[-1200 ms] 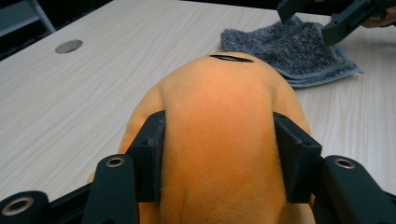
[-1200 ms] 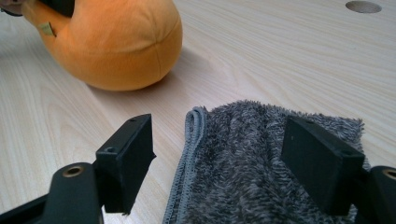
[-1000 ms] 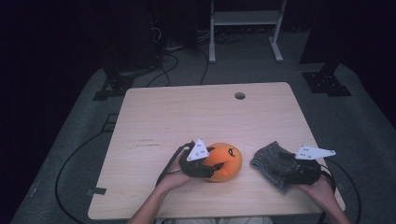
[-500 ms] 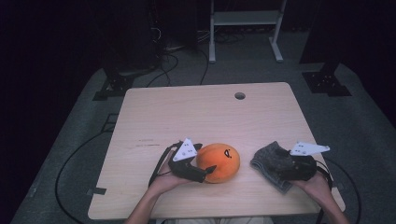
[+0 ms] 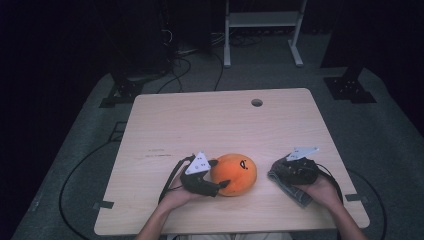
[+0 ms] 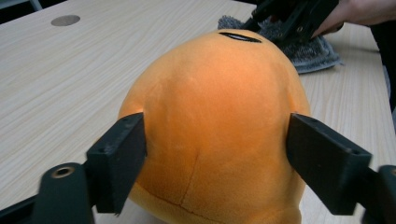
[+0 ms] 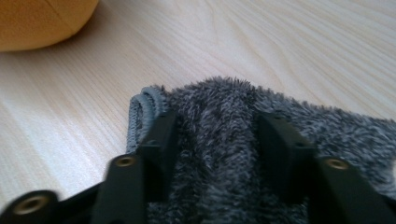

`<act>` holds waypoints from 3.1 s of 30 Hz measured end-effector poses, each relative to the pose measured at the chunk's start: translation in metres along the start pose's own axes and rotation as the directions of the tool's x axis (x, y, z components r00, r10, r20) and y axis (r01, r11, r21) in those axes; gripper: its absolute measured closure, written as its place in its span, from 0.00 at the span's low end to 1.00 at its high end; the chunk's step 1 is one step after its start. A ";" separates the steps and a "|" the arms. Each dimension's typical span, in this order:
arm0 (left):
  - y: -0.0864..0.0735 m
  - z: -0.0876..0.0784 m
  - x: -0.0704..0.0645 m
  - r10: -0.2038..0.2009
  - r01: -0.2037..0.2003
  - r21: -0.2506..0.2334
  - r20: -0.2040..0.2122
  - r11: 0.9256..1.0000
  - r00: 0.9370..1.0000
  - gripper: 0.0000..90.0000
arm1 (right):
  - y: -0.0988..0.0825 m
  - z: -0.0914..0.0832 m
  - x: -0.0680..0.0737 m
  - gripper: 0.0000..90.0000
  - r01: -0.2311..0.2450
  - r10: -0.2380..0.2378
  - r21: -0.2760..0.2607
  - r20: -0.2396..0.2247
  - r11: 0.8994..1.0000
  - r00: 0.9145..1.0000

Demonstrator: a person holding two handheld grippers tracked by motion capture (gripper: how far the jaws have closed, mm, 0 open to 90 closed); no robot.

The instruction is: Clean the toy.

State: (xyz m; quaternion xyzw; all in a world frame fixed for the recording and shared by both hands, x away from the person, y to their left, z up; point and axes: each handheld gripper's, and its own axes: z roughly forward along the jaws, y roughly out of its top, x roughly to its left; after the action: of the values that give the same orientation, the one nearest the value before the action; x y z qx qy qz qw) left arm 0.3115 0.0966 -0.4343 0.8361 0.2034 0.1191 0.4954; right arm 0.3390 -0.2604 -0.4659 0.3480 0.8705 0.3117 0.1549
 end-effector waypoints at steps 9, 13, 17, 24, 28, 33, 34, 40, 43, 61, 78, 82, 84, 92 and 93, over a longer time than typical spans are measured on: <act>0.001 0.004 -0.003 0.026 -0.026 -0.005 -0.018 1.000 1.000 0.36 | -0.002 -0.017 0.014 0.87 0.056 -0.054 -0.099 0.019 0.993 0.998; 0.003 0.008 -0.002 0.012 -0.012 -0.013 -0.026 1.000 1.000 0.37 | 0.002 -0.044 0.032 0.87 0.058 -0.071 -0.283 -0.035 0.957 0.997; 0.006 0.011 -0.002 0.004 -0.004 -0.014 -0.031 1.000 1.000 0.39 | 0.011 -0.053 0.049 0.87 0.086 -0.129 -0.364 -0.095 0.927 0.987; 0.012 0.019 -0.005 0.012 -0.012 -0.008 -0.028 1.000 1.000 0.40 | 0.043 -0.039 0.091 0.87 0.185 -0.265 -0.434 -0.131 0.882 0.955; 0.007 0.016 0.002 -0.029 0.029 0.004 -0.021 1.000 0.999 0.40 | 0.045 -0.024 0.095 0.87 0.216 -0.282 -0.403 -0.111 0.889 0.953; 0.001 0.013 0.009 -0.078 0.078 -0.006 -0.011 0.997 0.997 0.40 | 0.037 -0.025 0.084 0.87 0.199 -0.246 -0.385 -0.077 0.901 0.966; 0.001 0.013 0.011 -0.082 0.082 -0.007 -0.010 0.997 0.997 0.40 | 0.031 -0.025 0.076 0.87 0.177 -0.213 -0.369 -0.061 0.912 0.975; 0.002 0.014 0.008 -0.073 0.073 0.001 -0.031 0.997 0.997 0.39 | 0.023 -0.027 0.071 0.87 0.155 -0.190 -0.353 -0.064 0.923 0.980; 0.003 0.016 0.007 -0.073 0.073 0.000 -0.040 0.997 0.997 0.38 | 0.028 -0.028 0.084 0.87 0.193 -0.240 -0.373 -0.084 0.908 0.967; 0.001 0.012 -0.002 -0.005 0.006 0.013 -0.033 1.000 0.999 0.38 | 0.020 -0.025 0.065 0.87 0.134 -0.172 -0.352 -0.077 0.926 0.982; 0.002 0.003 -0.022 0.161 -0.162 0.039 0.034 0.986 0.986 0.35 | 0.051 -0.034 0.086 0.87 0.144 -0.231 -0.429 -0.158 0.892 0.960; 0.007 0.000 -0.014 0.088 -0.088 0.004 0.013 0.996 0.996 0.19 | 0.050 -0.029 0.088 0.88 0.133 -0.231 -0.425 -0.188 0.895 0.955; 0.006 0.005 -0.014 0.099 -0.099 0.029 0.000 0.995 0.995 0.21 | 0.047 -0.029 0.088 0.88 0.131 -0.230 -0.427 -0.188 0.895 0.955; 0.003 0.007 -0.022 0.137 -0.137 0.030 0.021 0.990 0.990 0.30 | 0.020 -0.030 0.057 0.88 0.041 -0.112 -0.372 -0.171 0.927 0.979; 0.003 0.006 -0.022 0.142 -0.143 0.035 0.022 0.989 0.990 0.30 | 0.017 -0.031 0.053 0.88 0.029 -0.095 -0.358 -0.168 0.933 0.981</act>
State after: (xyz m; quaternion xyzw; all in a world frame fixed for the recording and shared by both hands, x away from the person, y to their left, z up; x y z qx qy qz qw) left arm 0.2952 0.0804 -0.4350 0.8584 0.1404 0.1422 0.4724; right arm 0.2954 -0.2269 -0.4341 0.2567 0.8212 0.4887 0.1446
